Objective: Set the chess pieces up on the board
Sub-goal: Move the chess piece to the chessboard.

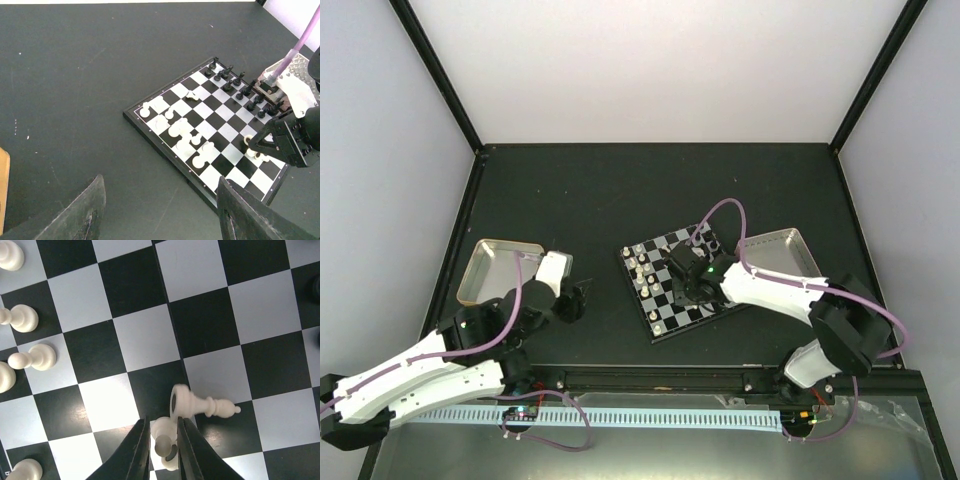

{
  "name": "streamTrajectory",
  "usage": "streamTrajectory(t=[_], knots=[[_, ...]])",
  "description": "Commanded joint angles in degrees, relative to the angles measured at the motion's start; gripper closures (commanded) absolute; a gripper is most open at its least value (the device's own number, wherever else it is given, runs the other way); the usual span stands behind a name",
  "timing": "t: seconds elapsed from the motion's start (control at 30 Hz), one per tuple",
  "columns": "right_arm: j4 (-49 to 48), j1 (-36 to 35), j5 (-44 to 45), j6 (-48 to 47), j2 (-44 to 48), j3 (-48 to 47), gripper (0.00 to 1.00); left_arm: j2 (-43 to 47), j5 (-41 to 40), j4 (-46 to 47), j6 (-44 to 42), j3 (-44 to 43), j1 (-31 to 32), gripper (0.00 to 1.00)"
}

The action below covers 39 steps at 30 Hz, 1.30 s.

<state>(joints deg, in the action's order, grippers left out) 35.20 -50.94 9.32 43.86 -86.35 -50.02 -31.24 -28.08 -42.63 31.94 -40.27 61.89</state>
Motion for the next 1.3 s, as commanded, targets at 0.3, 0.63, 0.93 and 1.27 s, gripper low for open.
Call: streamTrajectory(t=[0.3, 0.63, 0.93, 1.27], knots=[[-0.82, -0.56, -0.90, 0.53, -1.49, -1.48, 0.91, -0.16, -0.53, -0.43, -0.04, 0.11, -0.36, 0.38], [-6.57, -1.91, -5.98, -2.33, -2.69, -3.74, 0.96, -0.27, -0.78, -0.48, 0.09, 0.26, -0.36, 0.38], [-7.02, -3.29, -6.70, -3.15, -6.62, -6.44, 0.96, -0.59, -0.84, -0.48, 0.05, 0.41, -0.36, 0.37], [-5.06, -4.07, -6.30, -3.59, -7.87, -8.10, 0.82, -0.72, -1.00, -0.53, 0.17, 0.52, -0.36, 0.37]])
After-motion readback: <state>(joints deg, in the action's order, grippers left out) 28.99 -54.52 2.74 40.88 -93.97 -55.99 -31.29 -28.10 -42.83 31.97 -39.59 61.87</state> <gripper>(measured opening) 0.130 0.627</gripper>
